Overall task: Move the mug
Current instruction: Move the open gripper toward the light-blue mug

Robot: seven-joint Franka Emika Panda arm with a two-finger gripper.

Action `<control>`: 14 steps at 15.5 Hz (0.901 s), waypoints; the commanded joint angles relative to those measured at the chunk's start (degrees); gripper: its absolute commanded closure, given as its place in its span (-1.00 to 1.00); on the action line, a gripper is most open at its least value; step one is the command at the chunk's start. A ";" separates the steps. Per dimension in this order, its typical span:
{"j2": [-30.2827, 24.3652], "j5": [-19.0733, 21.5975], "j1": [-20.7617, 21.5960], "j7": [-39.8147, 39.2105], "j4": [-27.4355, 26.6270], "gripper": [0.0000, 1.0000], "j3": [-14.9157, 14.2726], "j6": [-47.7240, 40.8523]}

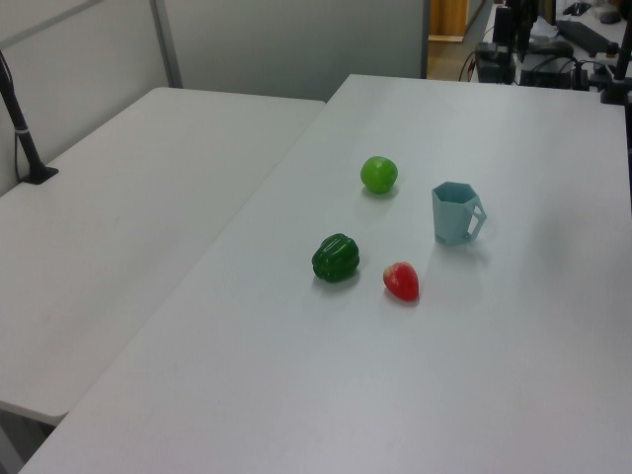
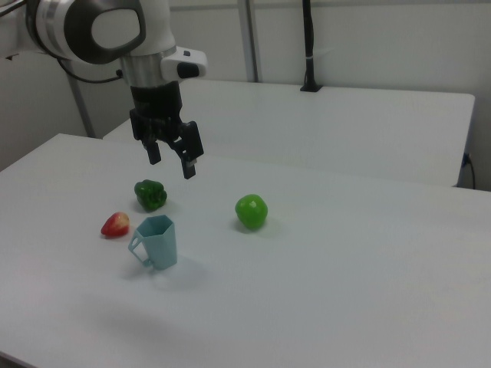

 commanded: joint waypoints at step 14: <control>0.19 0.82 0.10 -0.06 1.17 -1.00 0.11 -5.34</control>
